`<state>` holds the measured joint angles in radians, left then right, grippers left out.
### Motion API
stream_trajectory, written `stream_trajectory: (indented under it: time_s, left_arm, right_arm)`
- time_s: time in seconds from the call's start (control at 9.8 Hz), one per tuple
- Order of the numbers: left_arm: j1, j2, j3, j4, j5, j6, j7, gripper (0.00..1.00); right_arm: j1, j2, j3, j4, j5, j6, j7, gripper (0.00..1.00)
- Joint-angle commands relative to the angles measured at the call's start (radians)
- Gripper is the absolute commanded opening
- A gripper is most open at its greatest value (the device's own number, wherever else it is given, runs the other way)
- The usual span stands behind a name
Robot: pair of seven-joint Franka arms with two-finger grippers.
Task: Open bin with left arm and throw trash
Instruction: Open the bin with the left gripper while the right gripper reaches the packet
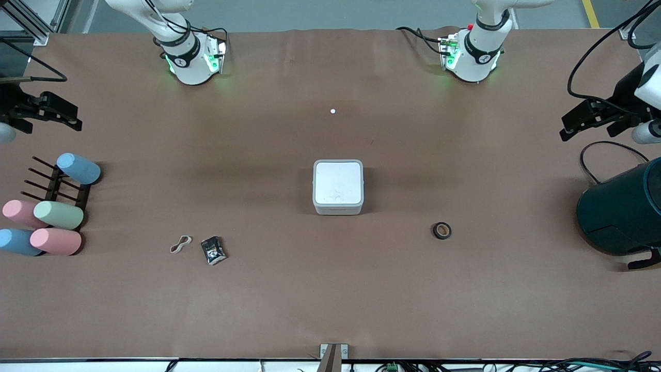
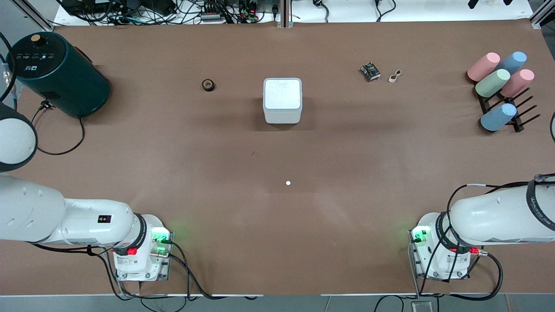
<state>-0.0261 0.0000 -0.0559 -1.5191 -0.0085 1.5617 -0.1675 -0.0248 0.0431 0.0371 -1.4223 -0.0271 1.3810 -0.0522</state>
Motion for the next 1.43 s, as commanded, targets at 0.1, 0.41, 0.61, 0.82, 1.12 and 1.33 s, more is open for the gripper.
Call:
stream_trajectory:
  time_s: [0.1,0.41,0.61,0.82,1.12,1.33]
  left_arm:
    - [-0.009,0.018,-0.007,0.025,0.01,-0.026,0.006,1.0]
    - [-0.04,0.097,-0.127,0.016,-0.078,-0.098,0.038,0.69]
    - [-0.136,0.266,-0.223,0.031,-0.078,0.058,0.011,0.26]
    - [-0.288,0.436,-0.222,0.045,-0.026,0.301,-0.045,0.04]
    - [-0.421,0.584,-0.223,0.051,0.048,0.541,-0.268,0.0]
    - [-0.489,0.627,-0.209,0.053,0.07,0.662,-0.317,0.0]
  right_arm:
    - [-0.003,-0.002,0.009,-0.007,0.003,0.01,-0.011,1.0]
    - [0.07,0.133,0.017,-0.006,0.015,0.143,-0.011,1.0]
    - [0.146,0.26,0.015,-0.006,0.05,0.301,-0.011,1.0]
    - [0.205,0.401,0.015,-0.004,0.056,0.468,-0.009,1.0]
    - [0.22,0.585,0.026,-0.004,0.056,0.656,-0.012,1.0]
    - [0.218,0.648,0.026,-0.012,0.056,0.72,-0.093,1.0]
